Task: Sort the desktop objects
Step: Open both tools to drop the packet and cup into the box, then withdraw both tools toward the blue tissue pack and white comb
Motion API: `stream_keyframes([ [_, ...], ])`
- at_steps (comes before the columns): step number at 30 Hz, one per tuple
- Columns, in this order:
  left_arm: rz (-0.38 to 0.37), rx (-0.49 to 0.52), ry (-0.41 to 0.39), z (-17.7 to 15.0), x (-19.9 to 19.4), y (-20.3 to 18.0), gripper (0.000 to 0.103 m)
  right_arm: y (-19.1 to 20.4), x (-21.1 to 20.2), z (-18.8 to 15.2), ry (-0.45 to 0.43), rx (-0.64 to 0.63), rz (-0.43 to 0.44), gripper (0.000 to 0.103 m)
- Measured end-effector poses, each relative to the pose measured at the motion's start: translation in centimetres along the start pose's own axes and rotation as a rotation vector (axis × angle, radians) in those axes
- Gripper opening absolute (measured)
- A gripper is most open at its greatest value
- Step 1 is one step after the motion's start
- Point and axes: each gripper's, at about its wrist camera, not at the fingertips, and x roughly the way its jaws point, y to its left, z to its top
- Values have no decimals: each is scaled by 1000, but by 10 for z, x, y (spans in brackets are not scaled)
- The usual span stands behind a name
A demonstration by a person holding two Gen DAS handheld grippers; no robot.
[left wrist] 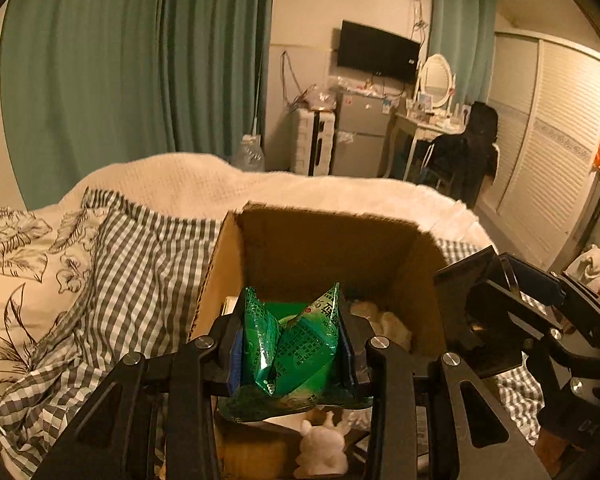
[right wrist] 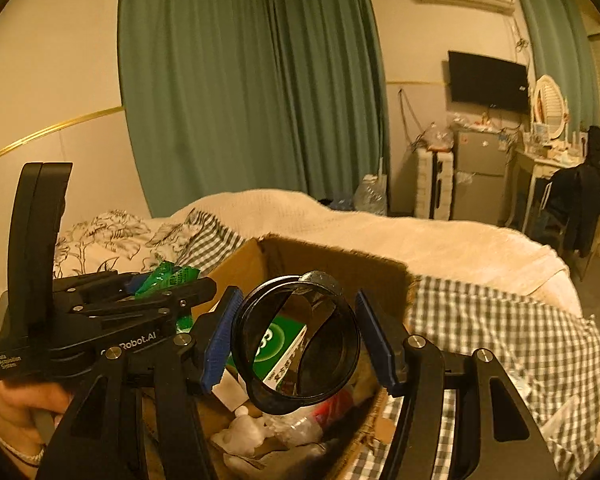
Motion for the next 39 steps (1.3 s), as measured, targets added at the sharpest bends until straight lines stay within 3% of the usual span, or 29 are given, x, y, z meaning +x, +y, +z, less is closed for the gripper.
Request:
stream_keyframes([
  [7,17,-6,64,-7,19,5,38,0,22,-13,70,-8,12,58],
  [11,15,-21,64,-6,18,4,46,-5,21,-18,76,1,0,59],
  [15,15,-37,52,-4,12,3,60,-5,14,-18,51,0,-12,74],
  [20,-7,-43,10,0,-3,-3,68,-9,-5,-15,6,7,-49,74],
  [22,-11,-43,-9,2,-10,-7,71,-12,-15,-13,-14,19,-60,79],
  [25,-15,-51,-49,5,-24,-13,87,-20,-35,-10,-55,53,-85,86],
  [33,-49,-44,-110,6,-50,-42,103,-33,-84,3,-121,71,-158,97],
  [35,-49,-33,-132,6,-57,-53,103,-37,-97,6,-134,70,-176,103],
  [39,-72,-18,-158,3,-67,-73,103,-55,-128,10,-155,85,-213,103],
])
